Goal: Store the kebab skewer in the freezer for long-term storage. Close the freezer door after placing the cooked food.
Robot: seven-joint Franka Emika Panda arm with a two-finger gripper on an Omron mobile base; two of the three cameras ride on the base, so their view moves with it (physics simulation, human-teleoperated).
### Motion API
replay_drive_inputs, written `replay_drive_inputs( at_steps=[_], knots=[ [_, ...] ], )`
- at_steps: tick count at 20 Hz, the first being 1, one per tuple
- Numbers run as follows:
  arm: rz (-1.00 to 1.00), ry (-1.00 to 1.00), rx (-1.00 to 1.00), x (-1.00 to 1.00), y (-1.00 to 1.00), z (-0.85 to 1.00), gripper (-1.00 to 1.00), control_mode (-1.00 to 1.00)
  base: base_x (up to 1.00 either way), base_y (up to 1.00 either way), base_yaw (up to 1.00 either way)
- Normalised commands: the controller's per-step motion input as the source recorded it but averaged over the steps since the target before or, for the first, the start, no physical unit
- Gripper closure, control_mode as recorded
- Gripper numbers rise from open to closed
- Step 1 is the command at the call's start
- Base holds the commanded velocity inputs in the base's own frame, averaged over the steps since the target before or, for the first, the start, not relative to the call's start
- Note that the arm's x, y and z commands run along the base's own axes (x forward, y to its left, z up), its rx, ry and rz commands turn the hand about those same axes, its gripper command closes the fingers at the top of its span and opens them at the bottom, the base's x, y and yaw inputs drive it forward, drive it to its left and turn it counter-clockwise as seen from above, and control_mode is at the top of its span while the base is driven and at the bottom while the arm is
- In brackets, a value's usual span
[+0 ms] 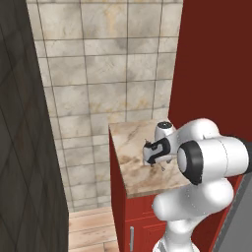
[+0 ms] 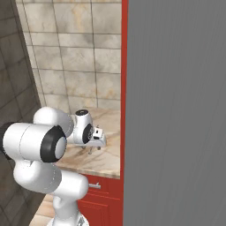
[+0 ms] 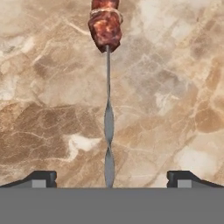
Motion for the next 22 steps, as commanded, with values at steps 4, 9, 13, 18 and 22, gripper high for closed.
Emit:
replay_drive_inputs(
  at_steps=[4,9,13,18,22],
  knots=[
    [-0.02,-0.04,0.0,0.11,0.0,-0.21,-1.0,-1.0,0.0,0.0,0.0],
    [0.0,-0.02,0.03,0.0,0.0,-0.18,-1.0,-1.0,0.0,0.0,0.0],
    [0.0,0.0,0.04,0.0,0.0,-0.26,1.0,-1.0,0.0,0.0,0.0],
    [0.0,0.0,0.05,0.0,0.0,-0.26,1.0,-1.0,0.0,0.0,0.0],
    [0.0,0.0,0.04,0.0,0.0,-0.18,1.0,-1.0,0.0,0.0,0.0]
  ],
)
